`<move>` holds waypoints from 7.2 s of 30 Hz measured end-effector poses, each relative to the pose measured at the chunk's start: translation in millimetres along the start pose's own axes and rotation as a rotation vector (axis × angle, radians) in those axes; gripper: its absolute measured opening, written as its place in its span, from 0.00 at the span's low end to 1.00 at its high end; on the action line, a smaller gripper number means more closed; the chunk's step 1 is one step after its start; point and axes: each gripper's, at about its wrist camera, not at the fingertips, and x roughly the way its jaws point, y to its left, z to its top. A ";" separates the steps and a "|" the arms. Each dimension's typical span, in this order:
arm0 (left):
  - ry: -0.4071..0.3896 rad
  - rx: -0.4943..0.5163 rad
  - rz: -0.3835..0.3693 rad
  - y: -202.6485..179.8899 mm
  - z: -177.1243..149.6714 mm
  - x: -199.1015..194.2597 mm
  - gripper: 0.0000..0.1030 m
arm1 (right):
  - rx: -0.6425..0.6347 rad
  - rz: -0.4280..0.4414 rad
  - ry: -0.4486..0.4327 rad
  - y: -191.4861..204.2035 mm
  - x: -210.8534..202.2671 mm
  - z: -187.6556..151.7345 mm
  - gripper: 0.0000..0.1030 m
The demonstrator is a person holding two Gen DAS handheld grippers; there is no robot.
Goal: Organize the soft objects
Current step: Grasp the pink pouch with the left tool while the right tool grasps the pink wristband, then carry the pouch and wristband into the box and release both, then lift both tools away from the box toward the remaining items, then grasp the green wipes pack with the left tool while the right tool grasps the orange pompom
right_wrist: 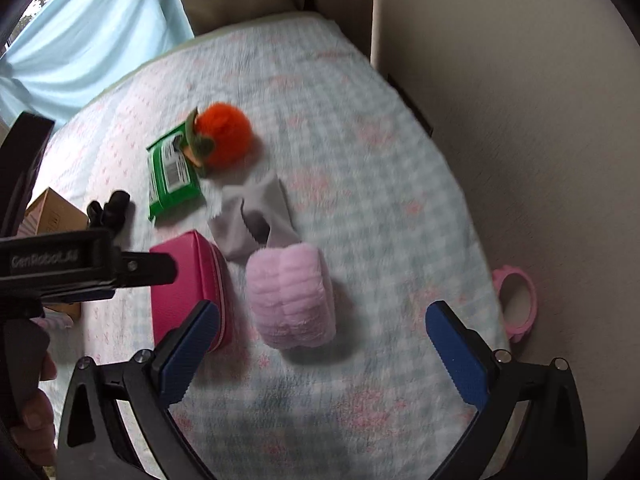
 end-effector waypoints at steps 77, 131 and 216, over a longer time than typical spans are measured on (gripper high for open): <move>-0.531 -0.011 0.127 217.4 -107.0 -382.1 0.41 | -0.262 0.197 -0.249 318.6 -248.2 40.2 0.40; -0.062 0.350 0.342 355.6 39.7 -155.5 1.00 | -0.059 0.233 0.466 420.6 87.8 79.2 1.00; -0.454 0.123 0.131 1.7 46.6 -110.8 1.00 | -0.032 0.312 -0.024 55.3 -2.3 164.7 0.99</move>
